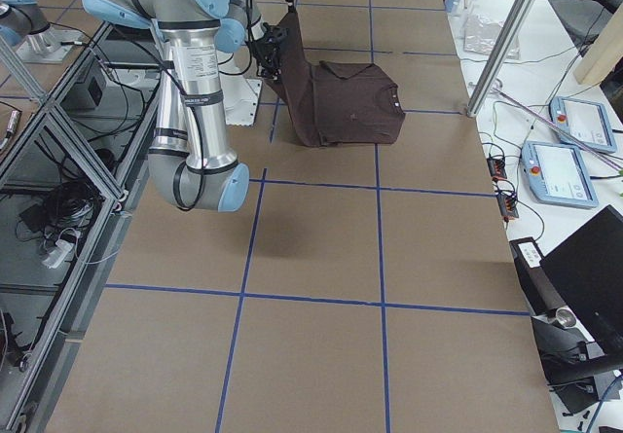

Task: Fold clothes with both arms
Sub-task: 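Lift the hem with both grippers and fold it over toward the collar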

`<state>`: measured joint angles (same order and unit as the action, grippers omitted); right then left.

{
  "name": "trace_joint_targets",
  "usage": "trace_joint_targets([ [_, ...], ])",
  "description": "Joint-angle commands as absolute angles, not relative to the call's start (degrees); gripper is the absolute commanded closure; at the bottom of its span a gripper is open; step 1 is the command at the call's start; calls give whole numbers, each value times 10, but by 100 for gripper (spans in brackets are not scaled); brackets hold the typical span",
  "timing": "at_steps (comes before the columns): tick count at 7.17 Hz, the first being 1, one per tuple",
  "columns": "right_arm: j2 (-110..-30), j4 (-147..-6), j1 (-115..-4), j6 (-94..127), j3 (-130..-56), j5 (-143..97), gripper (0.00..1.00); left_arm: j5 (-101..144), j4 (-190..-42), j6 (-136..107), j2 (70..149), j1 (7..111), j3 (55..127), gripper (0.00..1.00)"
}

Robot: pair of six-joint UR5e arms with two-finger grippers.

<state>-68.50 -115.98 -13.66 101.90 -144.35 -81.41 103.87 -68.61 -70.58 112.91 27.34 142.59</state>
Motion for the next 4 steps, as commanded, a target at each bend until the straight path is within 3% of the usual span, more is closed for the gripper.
trace_joint_targets([
  [1, -624, -1110, -287, 944, -1312, -891, 100, 1040, -701, -616, 1168, 369, 1322, 100],
  [4, -617, -942, -362, 894, -1150, -919, 100, 1038, -883, -605, 1175, 411, 1142, 100],
])
